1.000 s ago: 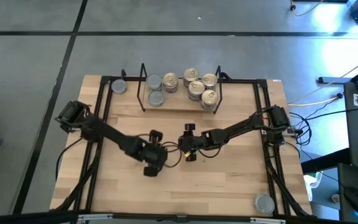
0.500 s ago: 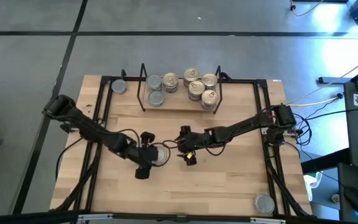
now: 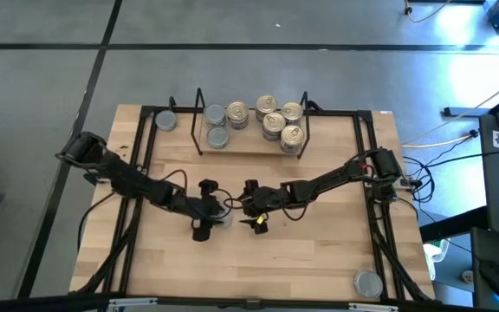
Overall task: Stack canned seafood by type on shelf
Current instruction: Stack the green tuna can on top of the other green tuna can on the shelf
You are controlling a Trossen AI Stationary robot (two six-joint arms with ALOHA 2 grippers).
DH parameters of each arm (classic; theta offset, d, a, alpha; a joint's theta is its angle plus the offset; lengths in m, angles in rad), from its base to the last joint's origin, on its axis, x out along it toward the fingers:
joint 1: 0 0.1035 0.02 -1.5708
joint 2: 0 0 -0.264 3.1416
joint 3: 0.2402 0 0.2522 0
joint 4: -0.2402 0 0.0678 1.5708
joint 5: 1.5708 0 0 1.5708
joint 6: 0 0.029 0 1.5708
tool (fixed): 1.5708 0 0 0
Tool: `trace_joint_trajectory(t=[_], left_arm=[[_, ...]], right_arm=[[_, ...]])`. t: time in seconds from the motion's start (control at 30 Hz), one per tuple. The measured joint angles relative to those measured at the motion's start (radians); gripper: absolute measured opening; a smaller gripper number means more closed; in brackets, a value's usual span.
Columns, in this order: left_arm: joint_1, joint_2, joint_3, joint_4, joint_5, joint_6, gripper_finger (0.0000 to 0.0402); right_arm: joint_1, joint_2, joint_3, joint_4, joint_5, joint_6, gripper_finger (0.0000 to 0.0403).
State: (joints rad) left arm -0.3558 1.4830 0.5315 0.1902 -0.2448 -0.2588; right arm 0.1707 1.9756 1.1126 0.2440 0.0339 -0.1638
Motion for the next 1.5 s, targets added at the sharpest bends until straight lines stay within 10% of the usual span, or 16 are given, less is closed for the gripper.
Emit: trace_joint_trajectory(t=[0.4,0.87,1.5], left_arm=[[0.031,-0.003,-0.176,0.257,0.000,-0.043,0.0200],[0.115,-0.004,-0.316,0.487,0.045,-0.186,0.0200],[0.204,-0.003,-0.328,0.508,0.052,-0.274,0.0200]], right_arm=[[0.042,0.009,0.000,0.112,-0.101,-0.156,0.0351],[0.098,0.126,0.078,0.131,0.255,-0.503,0.0351],[0.078,0.230,0.196,0.083,0.349,-0.623,0.0351]])
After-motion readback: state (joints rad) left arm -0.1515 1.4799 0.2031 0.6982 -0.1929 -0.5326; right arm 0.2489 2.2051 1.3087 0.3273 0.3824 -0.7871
